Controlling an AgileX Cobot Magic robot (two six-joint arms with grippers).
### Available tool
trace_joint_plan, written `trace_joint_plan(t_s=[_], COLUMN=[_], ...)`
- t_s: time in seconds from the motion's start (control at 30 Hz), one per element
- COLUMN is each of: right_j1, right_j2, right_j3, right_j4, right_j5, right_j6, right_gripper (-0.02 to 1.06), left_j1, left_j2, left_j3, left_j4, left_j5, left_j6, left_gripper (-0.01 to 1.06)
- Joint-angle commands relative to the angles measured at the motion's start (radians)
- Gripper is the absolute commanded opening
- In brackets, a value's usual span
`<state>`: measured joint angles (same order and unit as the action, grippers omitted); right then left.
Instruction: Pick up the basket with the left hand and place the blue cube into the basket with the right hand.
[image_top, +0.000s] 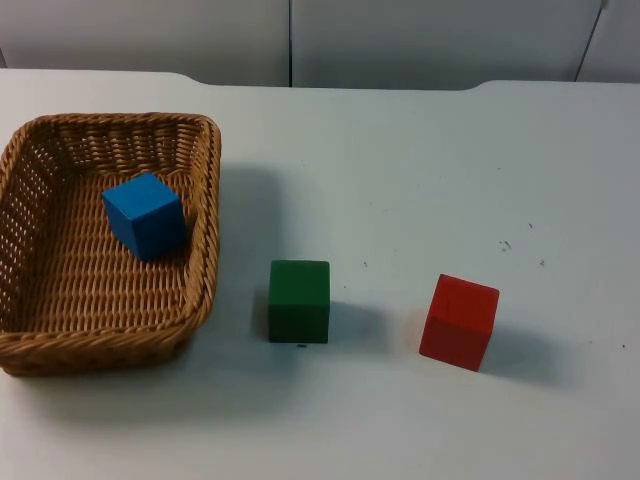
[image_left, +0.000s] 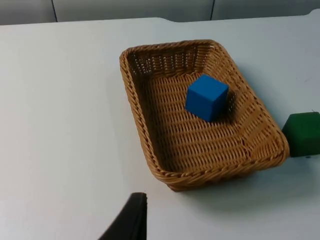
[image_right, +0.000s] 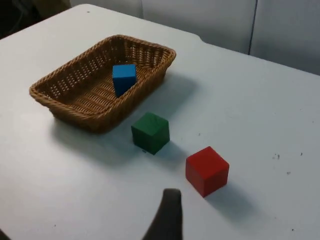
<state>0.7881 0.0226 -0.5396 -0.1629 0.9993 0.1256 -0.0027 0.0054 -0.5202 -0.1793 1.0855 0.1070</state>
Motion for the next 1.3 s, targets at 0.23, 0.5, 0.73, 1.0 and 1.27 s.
trace_joint_plan(t_s=[0.23, 0.5, 0.73, 1.0, 1.27], right_j1=[0.003, 0.003, 0.003, 0.003, 0.003], right_j2=[-0.023, -0.023, -0.023, -0.023, -0.023], right_j3=[0.032, 0.032, 0.032, 0.032, 0.032], right_j4=[0.051, 0.084, 0.084, 0.084, 0.084], right_j5=[0.082, 0.080, 0.080, 0.080, 0.080], right_j6=[-0.015, -0.058, -0.058, -0.056, -0.056], right_gripper=[0.76, 0.80, 1.05, 1.05, 1.05], left_j1=[-0.001, -0.001, -0.001, -0.001, -0.001], left_j2=[-0.005, -0.005, -0.005, -0.005, -0.005], left_j3=[0.009, 0.009, 0.009, 0.009, 0.009], left_j4=[0.012, 0.012, 0.012, 0.012, 0.012], left_j5=[-0.012, -0.012, -0.012, -0.012, -0.012], left_j6=[-0.009, -0.009, -0.009, -0.009, -0.009], left_gripper=[1.05, 1.05, 1.05, 1.05, 1.05])
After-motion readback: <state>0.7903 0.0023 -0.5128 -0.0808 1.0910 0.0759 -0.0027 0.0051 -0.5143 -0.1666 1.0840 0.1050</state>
